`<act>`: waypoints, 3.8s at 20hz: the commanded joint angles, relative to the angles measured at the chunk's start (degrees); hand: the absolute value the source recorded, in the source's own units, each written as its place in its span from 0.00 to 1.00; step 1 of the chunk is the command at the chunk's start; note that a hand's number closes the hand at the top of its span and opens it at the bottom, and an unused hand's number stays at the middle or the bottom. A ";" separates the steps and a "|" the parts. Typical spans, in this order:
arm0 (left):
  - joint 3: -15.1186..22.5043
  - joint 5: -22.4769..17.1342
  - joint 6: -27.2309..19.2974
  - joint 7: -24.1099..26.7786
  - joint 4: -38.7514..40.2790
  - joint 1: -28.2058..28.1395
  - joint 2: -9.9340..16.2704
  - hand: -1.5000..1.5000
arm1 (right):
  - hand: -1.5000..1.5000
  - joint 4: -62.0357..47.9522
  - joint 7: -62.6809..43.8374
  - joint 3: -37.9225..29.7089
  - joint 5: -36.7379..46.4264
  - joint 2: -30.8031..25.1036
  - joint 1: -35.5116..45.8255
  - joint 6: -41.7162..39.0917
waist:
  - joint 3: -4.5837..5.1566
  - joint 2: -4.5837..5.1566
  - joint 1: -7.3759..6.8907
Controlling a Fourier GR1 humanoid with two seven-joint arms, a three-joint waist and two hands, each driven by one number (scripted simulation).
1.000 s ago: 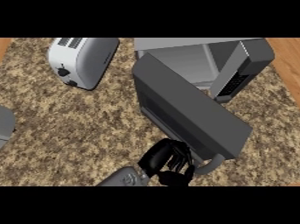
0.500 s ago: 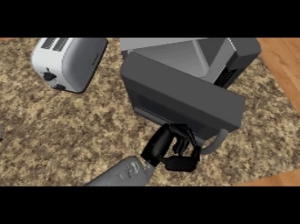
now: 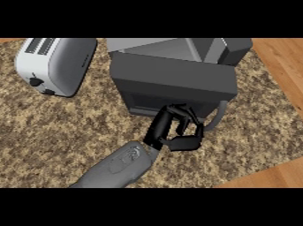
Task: Pick up the milk, place it into the microwave and close the microwave
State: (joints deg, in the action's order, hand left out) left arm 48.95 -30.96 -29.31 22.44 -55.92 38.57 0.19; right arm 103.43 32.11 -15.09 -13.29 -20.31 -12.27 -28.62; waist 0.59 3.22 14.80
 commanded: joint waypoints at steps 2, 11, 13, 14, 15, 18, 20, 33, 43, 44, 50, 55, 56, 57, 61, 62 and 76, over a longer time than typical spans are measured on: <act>-3.56 -5.20 -1.56 0.26 2.99 5.91 -0.18 1.00 | 0.00 0.96 -1.56 -0.29 -1.98 -1.73 1.09 -1.54 | -0.16 0.43 1.73; -6.60 -11.28 -0.08 3.39 7.79 10.99 -0.19 1.00 | 0.00 0.94 -4.74 -1.98 -4.85 -4.82 3.60 -2.29 | -0.11 1.49 2.72; -6.45 -12.61 0.00 4.66 8.04 10.92 -0.19 1.00 | 0.00 0.84 -5.35 -2.64 -6.08 -5.12 4.29 -2.12 | -0.07 1.58 3.37; -6.60 -12.81 0.30 5.17 8.73 11.57 -0.19 1.00 | 0.00 0.93 -5.67 -2.65 -6.09 -5.28 5.01 -1.82 | -0.08 1.67 2.91; -6.71 -13.76 0.50 5.29 8.71 12.09 -0.19 1.00 | 0.00 0.85 -6.12 -2.66 -6.56 -5.67 4.95 -2.24 | -0.11 1.46 3.07; -6.69 -15.07 0.71 6.65 10.10 12.47 -0.19 1.00 | 0.00 0.20 -6.69 -3.50 -7.55 -6.47 6.23 -2.11 | -0.14 1.80 3.02; -6.50 -15.42 0.38 7.33 11.34 13.27 -0.19 1.00 | 0.00 -0.32 -6.73 -4.20 -8.09 -7.10 6.25 -2.47 | -0.27 1.74 3.59; -5.81 -19.94 2.09 11.45 15.07 15.46 -0.19 1.00 | 0.00 -3.12 -9.05 -7.96 -11.21 -11.76 10.39 -2.73 | -0.35 2.36 4.22; -5.00 -23.27 2.33 12.88 16.11 17.04 -0.19 1.00 | 0.00 -5.46 -10.13 -9.11 -11.72 -14.55 13.29 -3.04 | -0.44 2.61 3.94; -4.90 -23.23 1.88 13.93 16.47 16.68 -0.19 1.00 | 0.00 -5.25 -10.02 -10.20 -11.24 -15.98 13.71 -3.10 | -0.37 2.37 4.08; -4.16 -24.75 2.50 14.88 16.90 17.31 -0.19 1.00 | 0.00 -7.15 -9.66 -11.88 -10.06 -18.57 15.00 -3.36 | -0.51 2.72 4.25; -3.71 -26.01 2.27 15.80 17.34 17.56 -0.19 1.00 | 0.00 -9.30 -9.56 -12.03 -11.26 -19.18 15.58 -4.69 | -0.61 2.91 4.30; -3.40 -26.10 2.15 16.00 17.64 17.34 -0.19 1.00 | 0.00 -9.85 -9.58 -11.86 -11.79 -19.31 15.68 -5.32 | -0.65 3.02 4.19; -3.38 -26.37 1.99 16.14 17.42 17.83 -0.19 1.00 | 0.00 -10.51 -9.42 -12.02 -12.06 -19.52 15.57 -5.85 | -0.71 2.83 4.42; -2.70 -27.30 1.79 16.28 17.64 18.31 -0.19 1.00 | 0.00 -12.79 -9.42 -12.22 -14.19 -19.32 16.61 -6.67 | -0.78 2.81 4.20; -2.57 -27.60 1.77 16.81 17.34 18.27 -0.19 1.00 | 0.00 -13.37 -9.45 -12.47 -14.12 -19.62 16.63 -6.73 | -0.75 2.84 4.46; -0.47 -30.43 2.16 18.52 18.30 18.87 -0.19 1.00 | 0.00 -19.97 -8.95 -13.56 -17.73 -21.93 20.87 -9.67 | -0.81 3.48 3.53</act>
State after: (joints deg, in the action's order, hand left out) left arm 50.81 -60.43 -27.72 41.98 -41.07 52.42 -0.03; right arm 85.12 22.78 -28.51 -30.10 -41.68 7.44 -37.16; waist -0.33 6.04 18.25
